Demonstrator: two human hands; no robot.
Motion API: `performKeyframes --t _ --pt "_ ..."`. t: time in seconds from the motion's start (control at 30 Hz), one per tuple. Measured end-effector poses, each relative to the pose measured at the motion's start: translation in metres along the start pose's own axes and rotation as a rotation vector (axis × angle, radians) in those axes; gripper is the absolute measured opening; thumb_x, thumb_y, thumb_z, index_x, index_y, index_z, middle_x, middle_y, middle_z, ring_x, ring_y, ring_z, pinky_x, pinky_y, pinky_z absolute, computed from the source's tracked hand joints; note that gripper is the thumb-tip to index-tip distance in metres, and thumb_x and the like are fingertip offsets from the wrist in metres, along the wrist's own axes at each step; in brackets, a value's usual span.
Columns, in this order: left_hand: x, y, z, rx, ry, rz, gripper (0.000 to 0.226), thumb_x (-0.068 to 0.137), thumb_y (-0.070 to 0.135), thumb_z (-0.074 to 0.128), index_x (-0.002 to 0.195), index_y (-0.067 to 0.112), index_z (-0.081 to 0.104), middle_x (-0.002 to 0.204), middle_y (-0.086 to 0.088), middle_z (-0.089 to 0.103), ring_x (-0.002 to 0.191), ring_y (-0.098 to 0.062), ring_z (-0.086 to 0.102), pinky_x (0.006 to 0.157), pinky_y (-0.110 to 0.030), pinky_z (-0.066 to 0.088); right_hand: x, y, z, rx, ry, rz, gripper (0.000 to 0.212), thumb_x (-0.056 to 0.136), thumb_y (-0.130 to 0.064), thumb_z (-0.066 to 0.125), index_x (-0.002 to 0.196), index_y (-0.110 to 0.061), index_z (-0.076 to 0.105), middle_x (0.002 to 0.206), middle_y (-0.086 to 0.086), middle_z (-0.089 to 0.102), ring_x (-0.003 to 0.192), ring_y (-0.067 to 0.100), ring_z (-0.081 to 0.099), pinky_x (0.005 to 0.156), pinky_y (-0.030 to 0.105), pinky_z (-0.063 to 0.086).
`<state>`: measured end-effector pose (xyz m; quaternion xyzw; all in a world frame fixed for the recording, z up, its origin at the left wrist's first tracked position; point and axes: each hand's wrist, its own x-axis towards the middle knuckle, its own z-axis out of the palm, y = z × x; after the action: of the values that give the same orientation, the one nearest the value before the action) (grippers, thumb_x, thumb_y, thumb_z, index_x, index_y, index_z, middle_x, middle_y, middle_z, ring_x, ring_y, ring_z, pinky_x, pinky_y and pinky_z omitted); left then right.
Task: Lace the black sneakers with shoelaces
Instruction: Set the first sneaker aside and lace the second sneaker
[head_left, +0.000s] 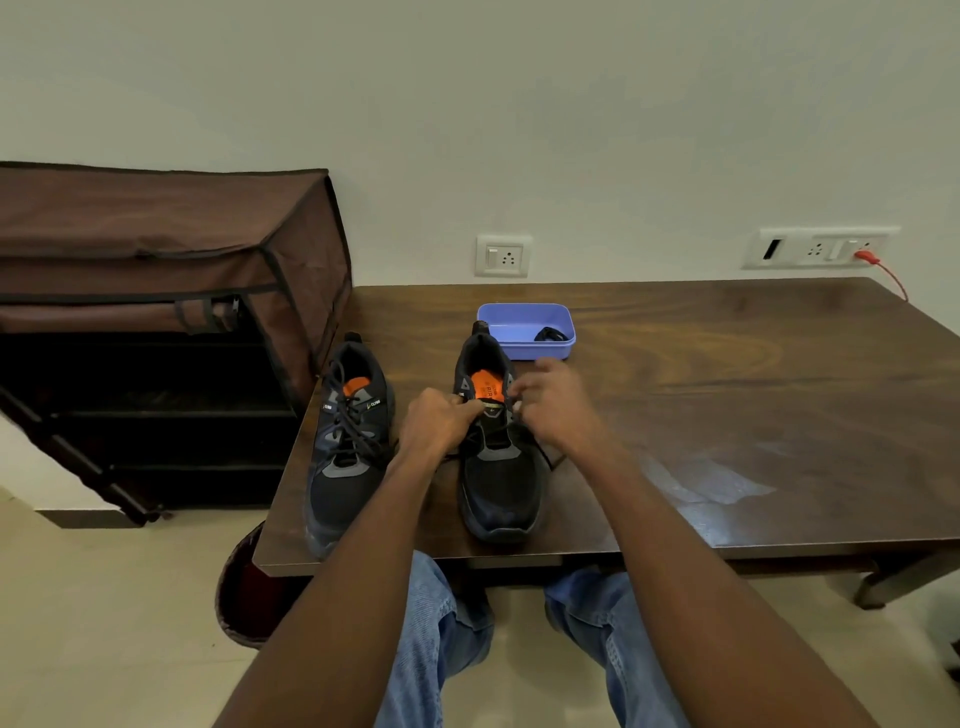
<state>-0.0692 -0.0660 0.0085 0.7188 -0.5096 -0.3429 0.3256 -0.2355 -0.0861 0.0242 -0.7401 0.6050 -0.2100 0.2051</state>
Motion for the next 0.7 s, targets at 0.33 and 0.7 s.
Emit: performKeyframes --t 0.33,0.7 --pt "0.001 0.0 0.001 0.016 -0.005 0.01 0.051 0.085 0.03 0.071 0.045 0.021 0.042 0.044 0.005 0.04 0.048 -0.014 0.037 0.055 -0.031 0.032 -0.009 -0.018 -0.005 0.024 -0.215 0.074 0.021 0.094 -0.013 0.057 0.101 -0.015 0.078 0.113 0.004 0.066 0.099 0.021 0.059 0.088 0.038 0.051" --pt "0.001 -0.002 -0.001 -0.005 -0.014 -0.002 0.047 0.086 0.035 0.071 0.048 0.021 0.046 0.048 0.005 0.048 0.052 -0.014 0.045 0.058 -0.032 0.039 -0.007 0.022 -0.036 -0.002 0.472 0.567 0.029 0.088 -0.013 0.054 0.112 -0.003 0.066 0.126 0.02 0.059 0.116 0.036 0.052 0.095 0.042 0.043"
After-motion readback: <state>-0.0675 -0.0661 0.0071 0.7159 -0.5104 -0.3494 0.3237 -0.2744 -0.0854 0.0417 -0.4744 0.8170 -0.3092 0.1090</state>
